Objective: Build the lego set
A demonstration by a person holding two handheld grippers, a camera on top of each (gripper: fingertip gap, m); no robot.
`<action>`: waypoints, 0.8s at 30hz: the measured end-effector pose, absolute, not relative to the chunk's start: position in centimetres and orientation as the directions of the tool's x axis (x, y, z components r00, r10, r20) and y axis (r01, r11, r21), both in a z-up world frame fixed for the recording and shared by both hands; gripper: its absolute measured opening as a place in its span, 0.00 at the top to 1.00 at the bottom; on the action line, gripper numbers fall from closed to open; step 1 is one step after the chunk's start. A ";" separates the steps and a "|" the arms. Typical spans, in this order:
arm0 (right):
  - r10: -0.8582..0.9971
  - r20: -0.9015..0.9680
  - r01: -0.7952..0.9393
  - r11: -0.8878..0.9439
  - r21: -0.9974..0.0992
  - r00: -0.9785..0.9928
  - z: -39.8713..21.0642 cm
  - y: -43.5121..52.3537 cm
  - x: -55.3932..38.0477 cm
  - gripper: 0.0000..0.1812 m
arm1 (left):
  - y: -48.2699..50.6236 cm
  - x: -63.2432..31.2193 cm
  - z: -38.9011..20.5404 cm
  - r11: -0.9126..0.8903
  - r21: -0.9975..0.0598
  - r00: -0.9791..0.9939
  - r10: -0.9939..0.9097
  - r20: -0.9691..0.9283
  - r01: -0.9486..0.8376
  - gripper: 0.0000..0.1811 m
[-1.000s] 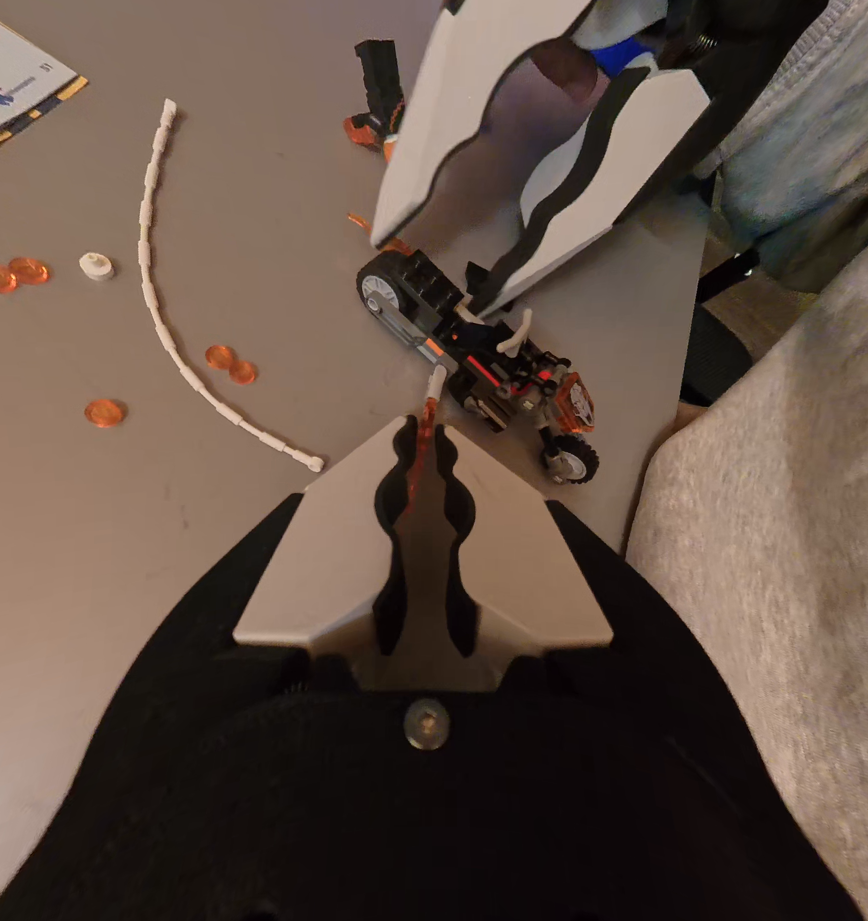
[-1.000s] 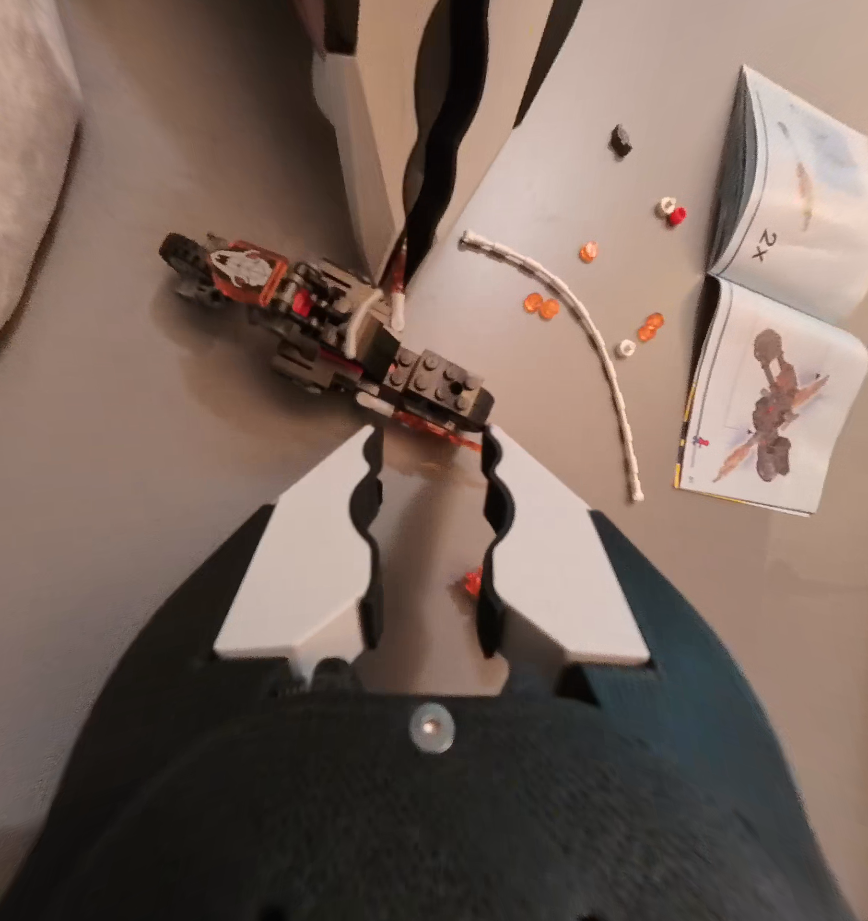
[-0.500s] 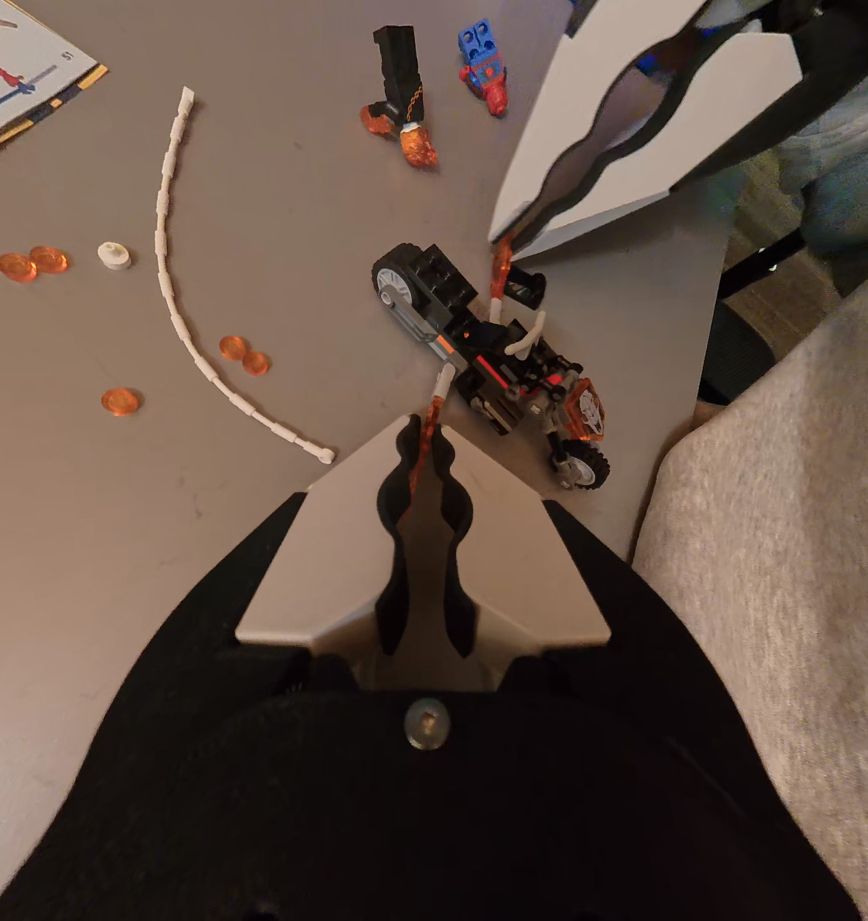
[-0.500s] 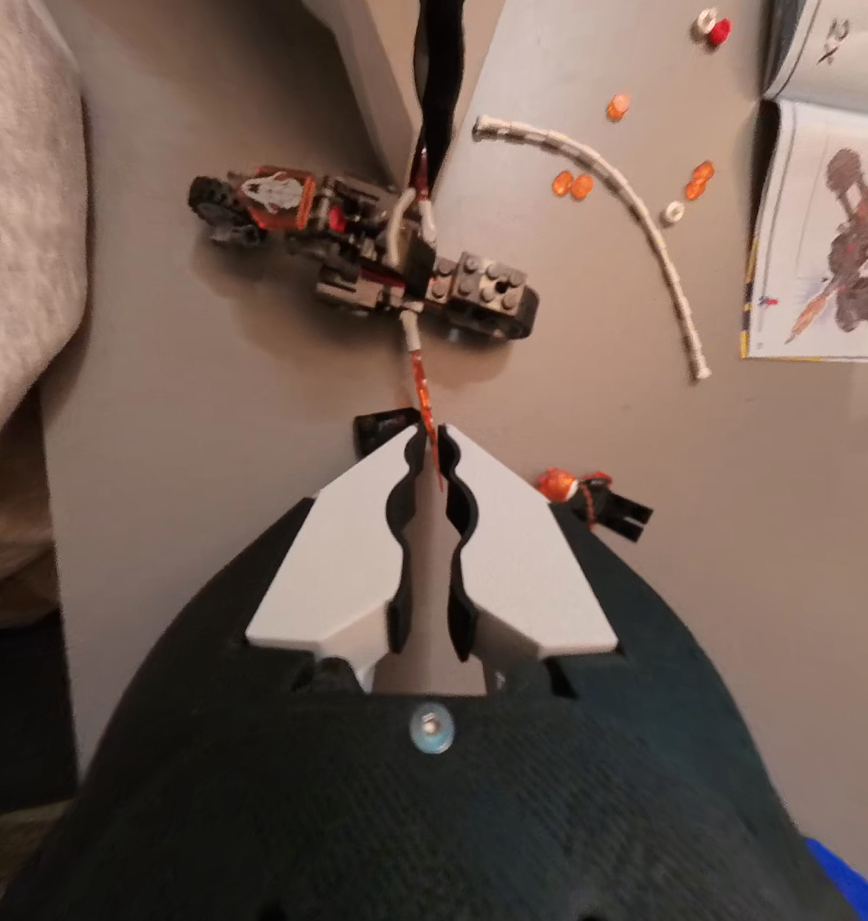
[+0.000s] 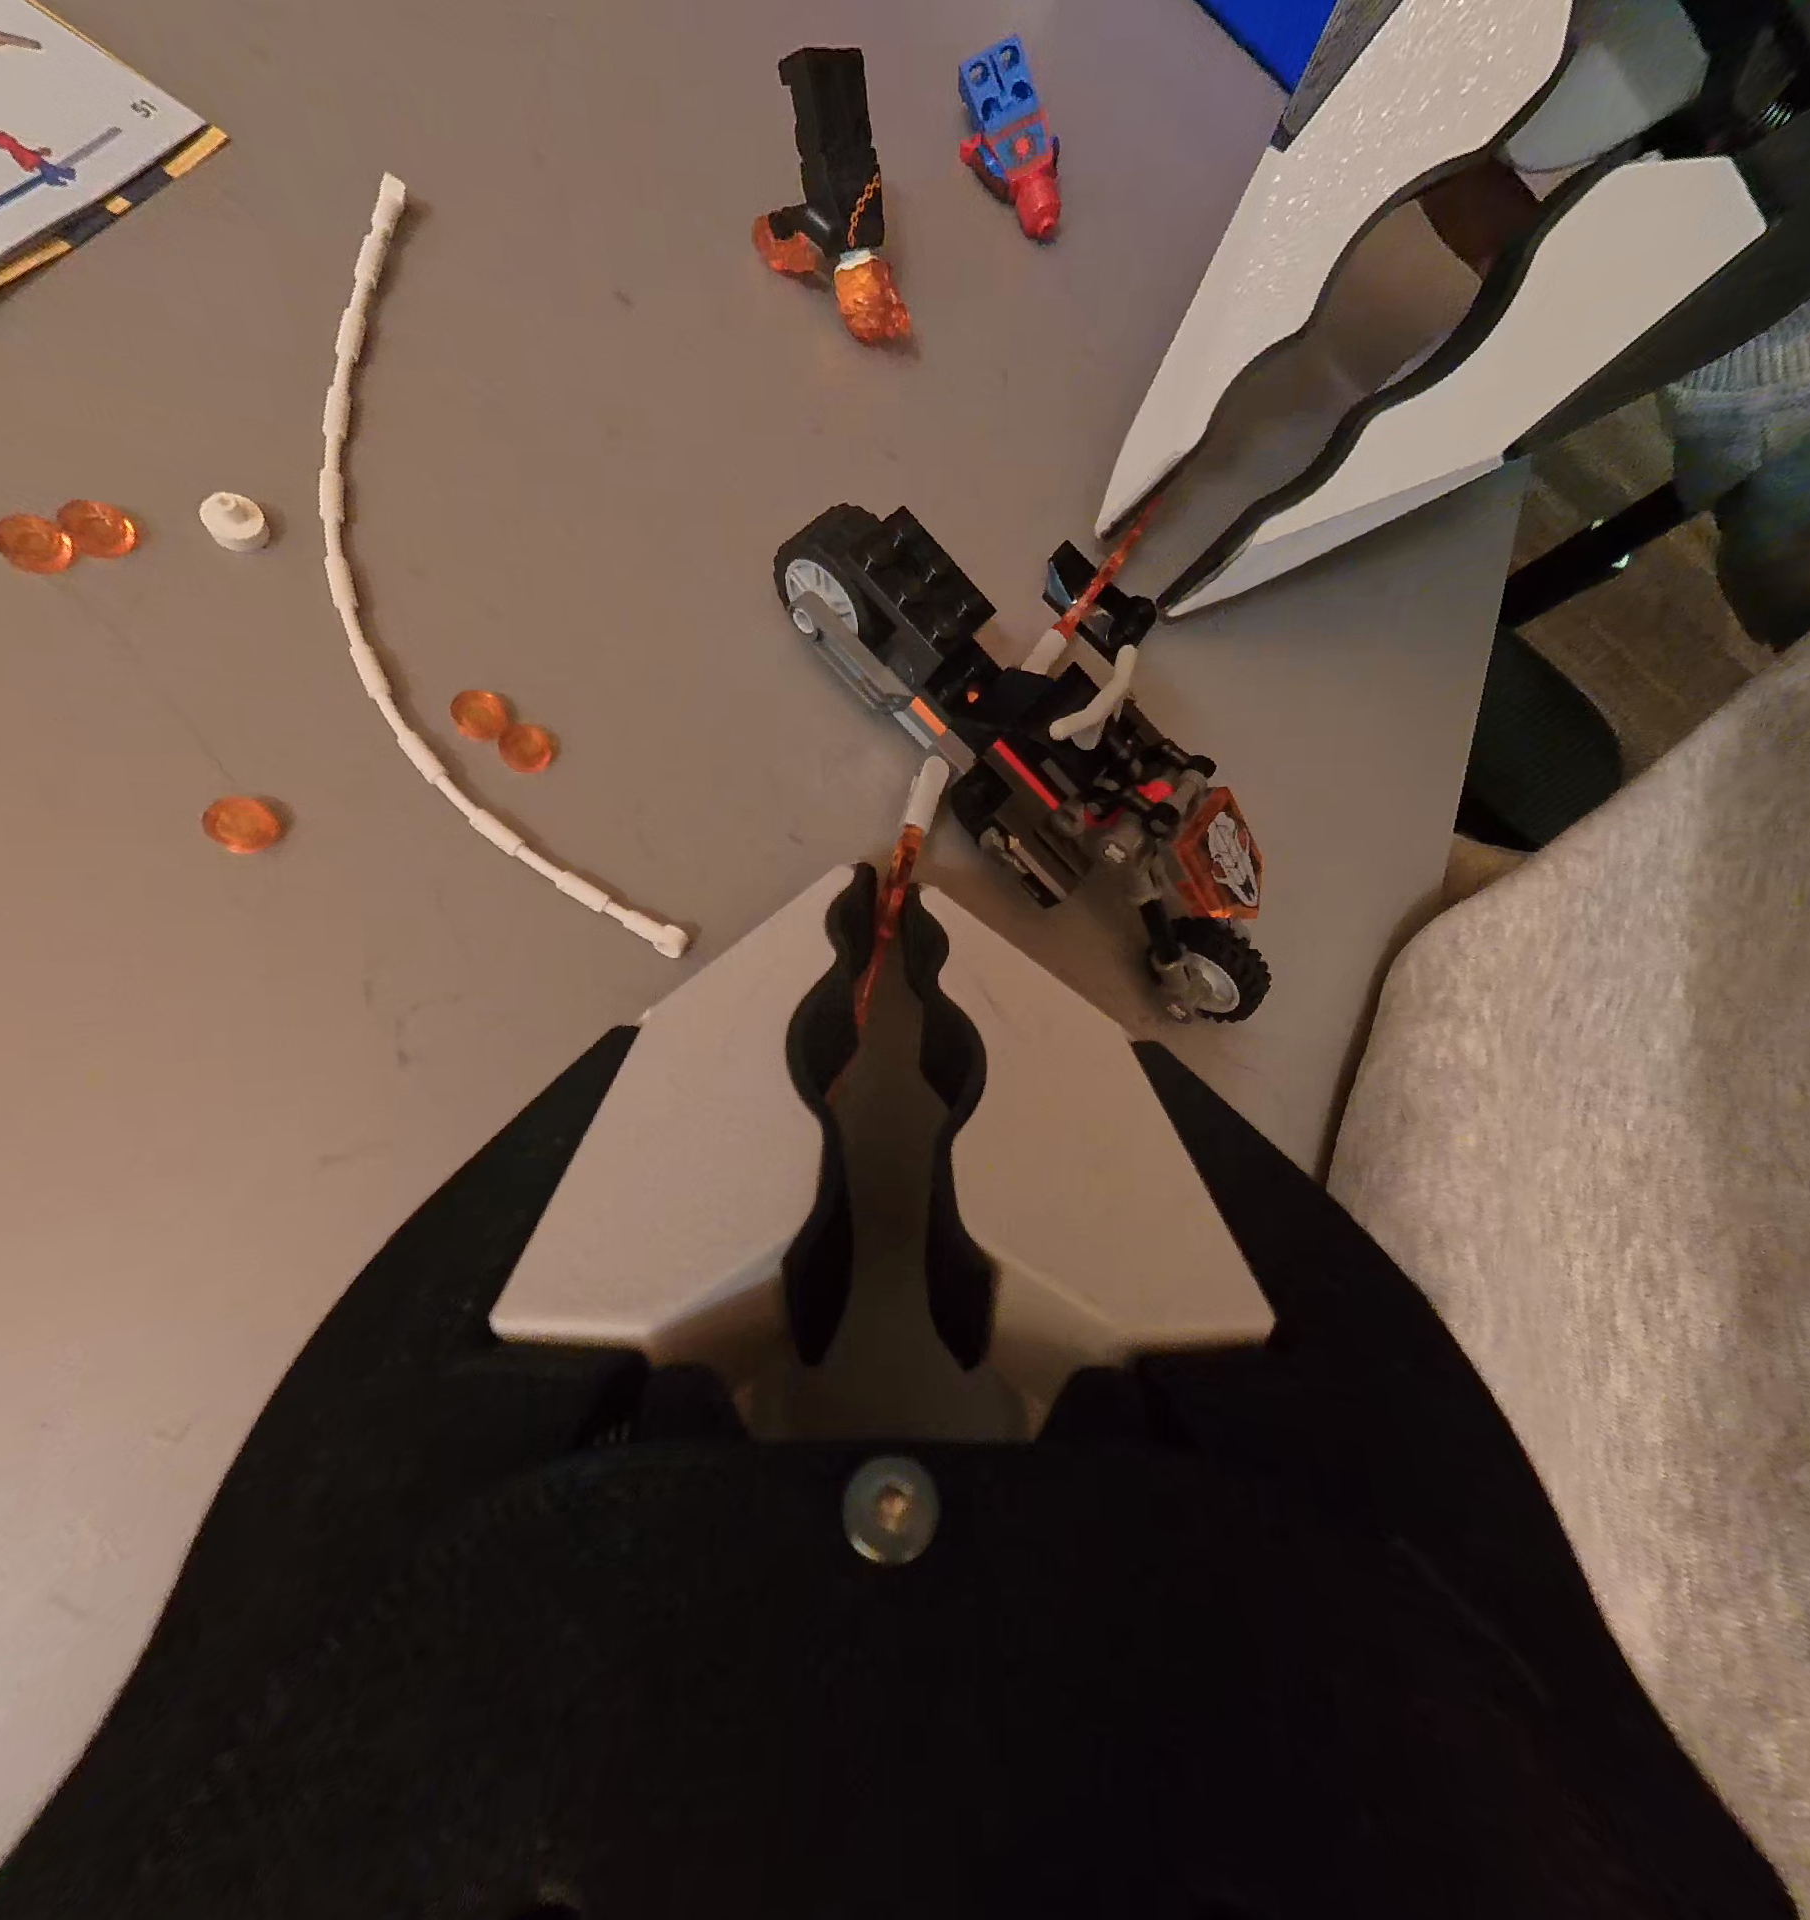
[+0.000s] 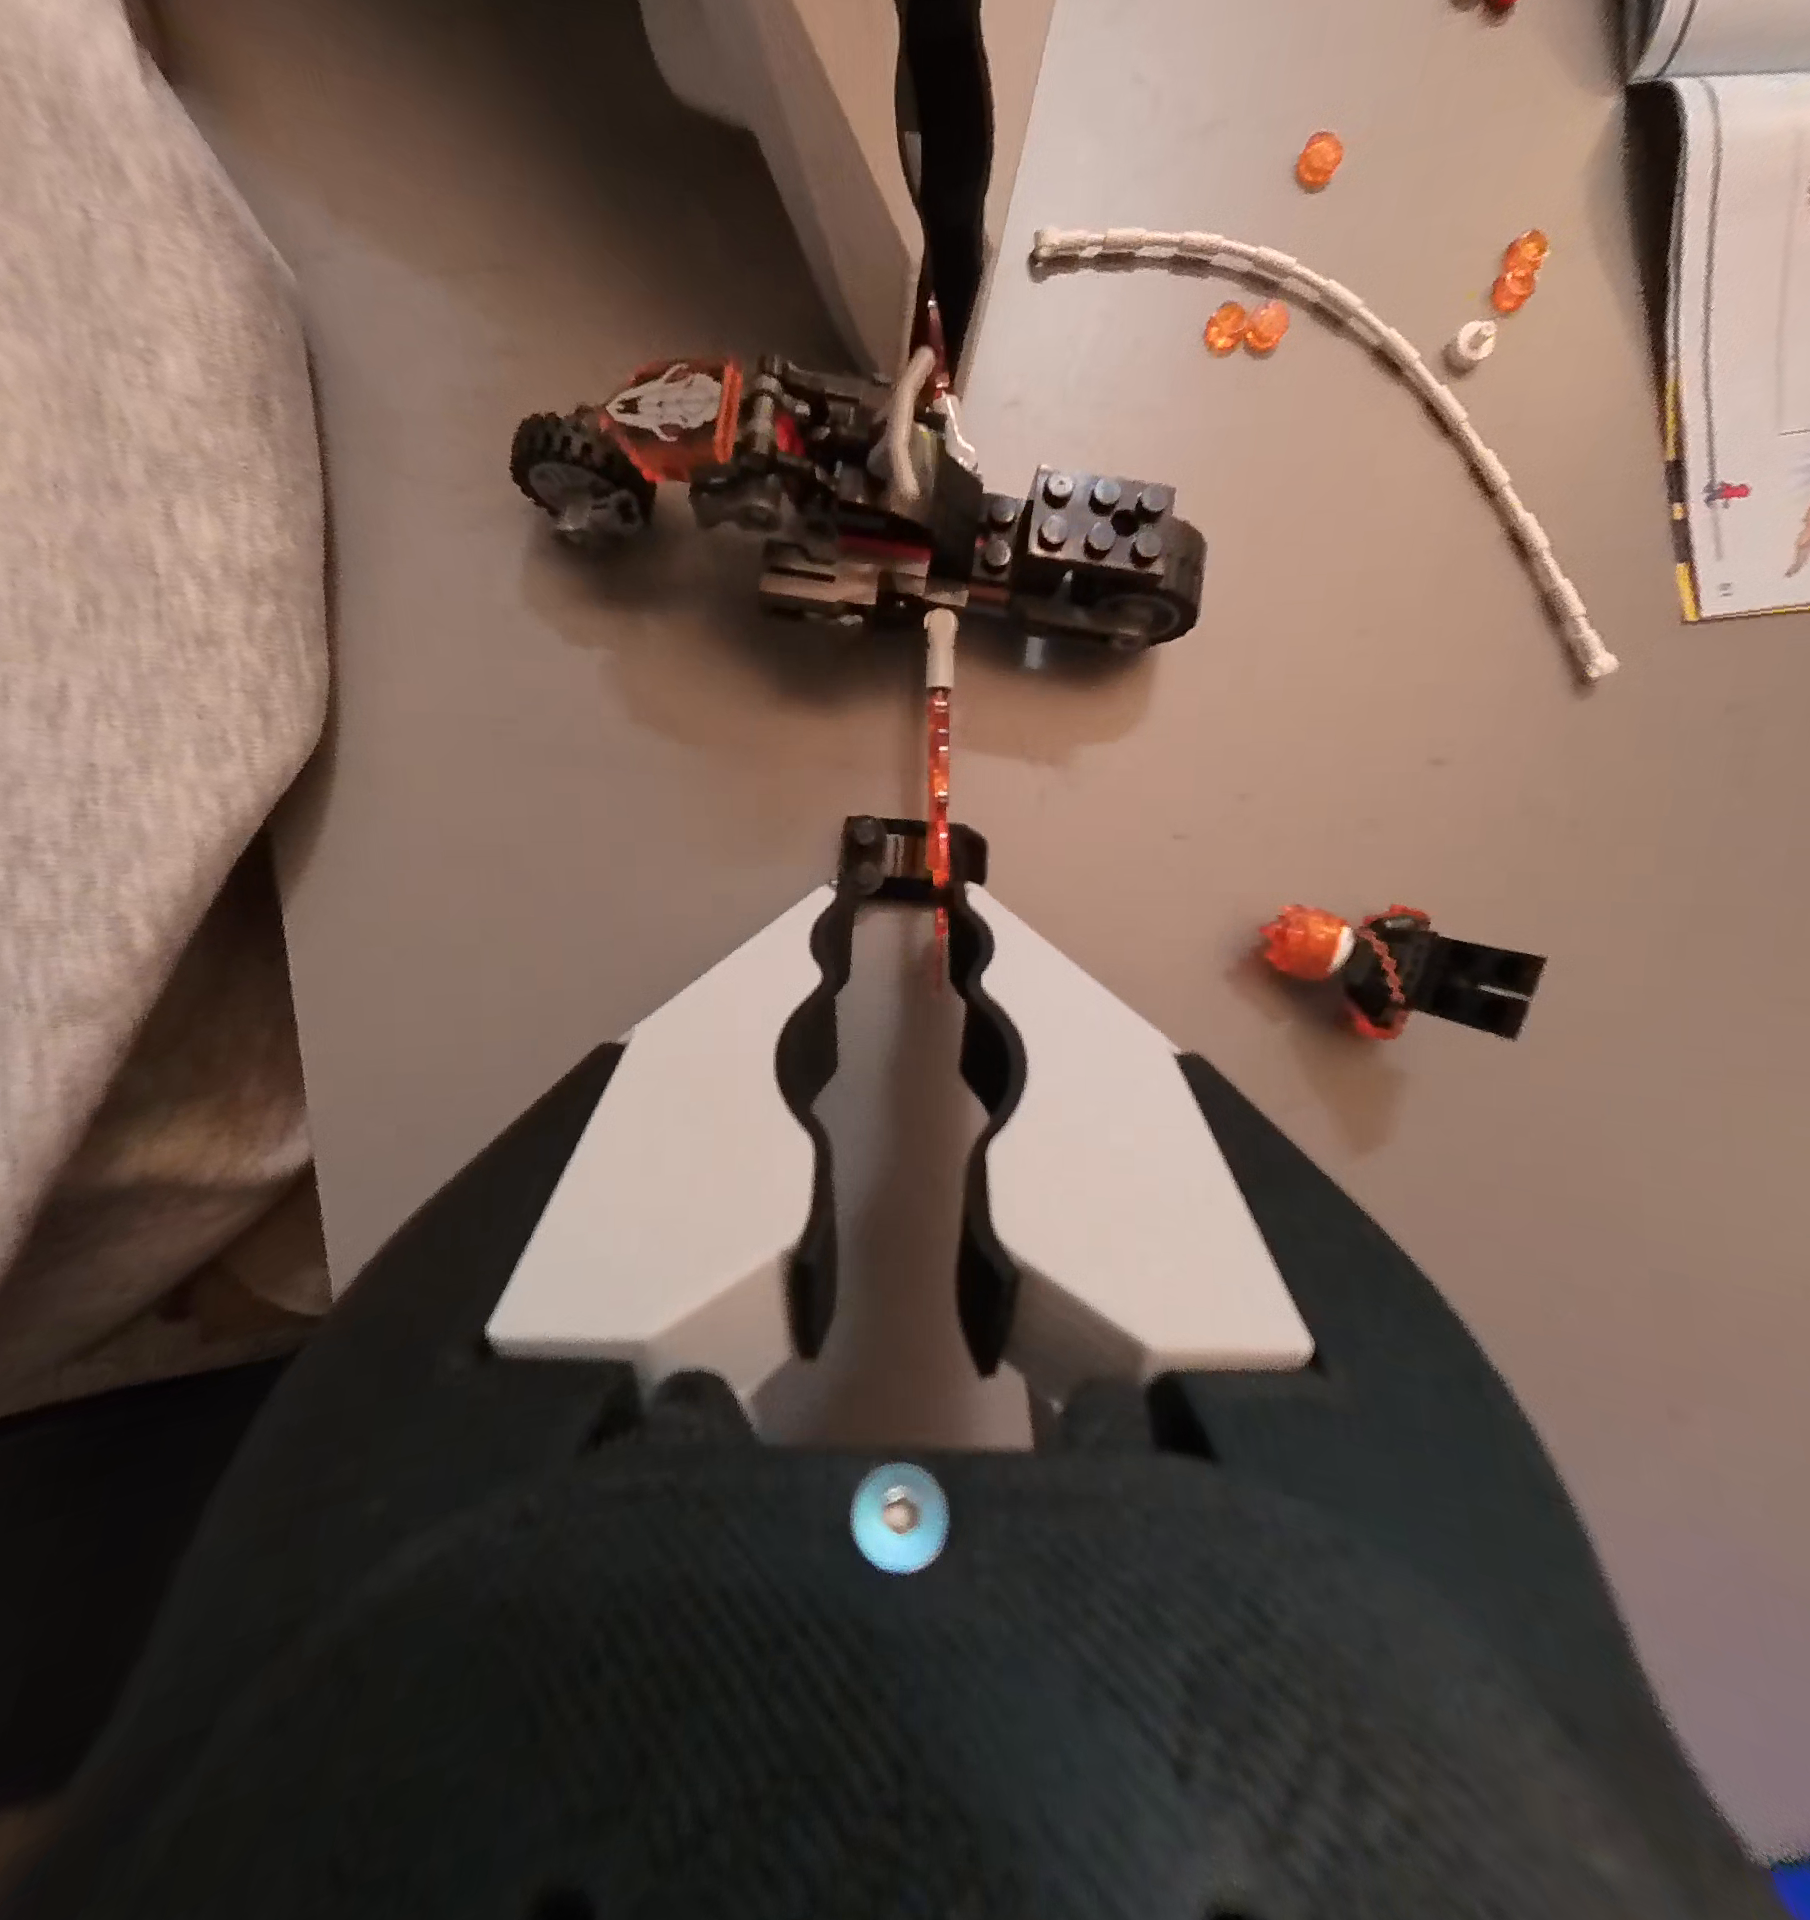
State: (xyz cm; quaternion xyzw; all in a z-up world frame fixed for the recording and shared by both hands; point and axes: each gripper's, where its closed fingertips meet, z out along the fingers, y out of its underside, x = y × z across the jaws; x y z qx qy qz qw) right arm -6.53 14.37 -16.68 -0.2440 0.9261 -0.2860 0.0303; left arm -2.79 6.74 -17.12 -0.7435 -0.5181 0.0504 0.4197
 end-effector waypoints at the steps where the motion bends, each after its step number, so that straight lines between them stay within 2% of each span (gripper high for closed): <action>1: -0.468 0.081 -0.432 0.717 -0.547 -0.880 -16.8 14.4 -6.5 0.91 | 6.8 -2.7 -17.1 -0.112 -0.676 0.459 0.812 0.360 0.728 0.99; 16: -0.433 0.113 -0.409 0.688 -0.600 -0.894 -16.3 13.6 -6.7 0.93 | 7.1 -1.6 -17.0 -0.079 -0.665 0.450 0.794 0.408 0.743 0.99; 24: -0.422 0.122 -0.406 0.688 -0.602 -0.898 -16.3 13.6 -6.8 0.93 | 7.8 -0.5 -16.9 -0.154 -0.672 0.525 0.755 0.392 0.724 0.98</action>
